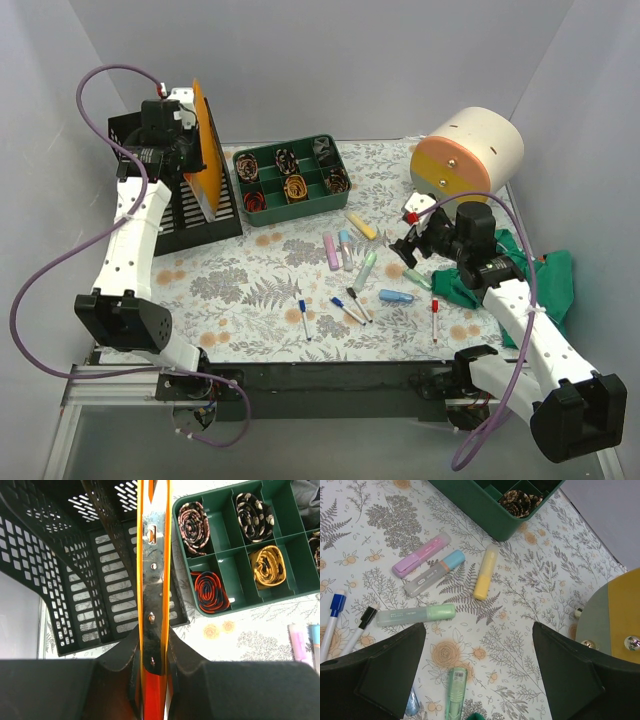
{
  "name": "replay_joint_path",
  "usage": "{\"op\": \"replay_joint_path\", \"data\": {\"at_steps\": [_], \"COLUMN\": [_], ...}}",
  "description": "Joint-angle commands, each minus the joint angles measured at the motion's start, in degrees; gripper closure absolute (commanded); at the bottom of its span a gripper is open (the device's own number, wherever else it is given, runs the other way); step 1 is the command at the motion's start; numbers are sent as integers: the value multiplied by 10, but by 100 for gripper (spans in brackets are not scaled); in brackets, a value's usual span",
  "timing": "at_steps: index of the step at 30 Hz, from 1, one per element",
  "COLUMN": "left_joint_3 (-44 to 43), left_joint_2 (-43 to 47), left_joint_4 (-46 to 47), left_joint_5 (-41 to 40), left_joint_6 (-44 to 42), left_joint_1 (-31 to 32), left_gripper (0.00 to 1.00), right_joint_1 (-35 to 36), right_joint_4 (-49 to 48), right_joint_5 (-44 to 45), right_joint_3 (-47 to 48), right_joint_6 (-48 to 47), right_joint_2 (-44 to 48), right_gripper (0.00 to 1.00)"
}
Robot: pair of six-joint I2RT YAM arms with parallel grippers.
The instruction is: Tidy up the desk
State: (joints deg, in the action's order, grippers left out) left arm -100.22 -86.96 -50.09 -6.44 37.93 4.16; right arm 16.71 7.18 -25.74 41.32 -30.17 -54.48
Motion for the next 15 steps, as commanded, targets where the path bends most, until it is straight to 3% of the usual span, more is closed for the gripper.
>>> {"op": "replay_joint_path", "data": {"at_steps": [1, 3, 5, 6, 10, 15], "left_joint_3": [-38, -32, -23, -19, -38, -123], "left_joint_2": [-6, -8, -8, -7, 5, 13], "left_joint_4": [4, 3, 8, 20, 74, 127], "left_joint_5": [8, 7, -4, -13, -36, -40], "left_joint_6": [7, 5, 6, 11, 20, 43], "left_joint_1": [-7, -9, -10, -10, -10, -10], "left_gripper": [100, 100, 88, 53, 16, 8], "right_joint_1": [-7, -8, -9, -9, -11, -18], "right_joint_4": [-8, -8, -7, -7, -7, -5], "right_joint_5": [-14, -16, -18, -19, -19, -19], "right_joint_3": [-5, -5, -5, -5, -5, -5], "right_joint_6": [4, 4, 4, 4, 4, 4], "right_joint_2": [5, 4, 4, 3, 3, 4], "right_gripper": [4, 4, 4, 4, 4, 4]}}
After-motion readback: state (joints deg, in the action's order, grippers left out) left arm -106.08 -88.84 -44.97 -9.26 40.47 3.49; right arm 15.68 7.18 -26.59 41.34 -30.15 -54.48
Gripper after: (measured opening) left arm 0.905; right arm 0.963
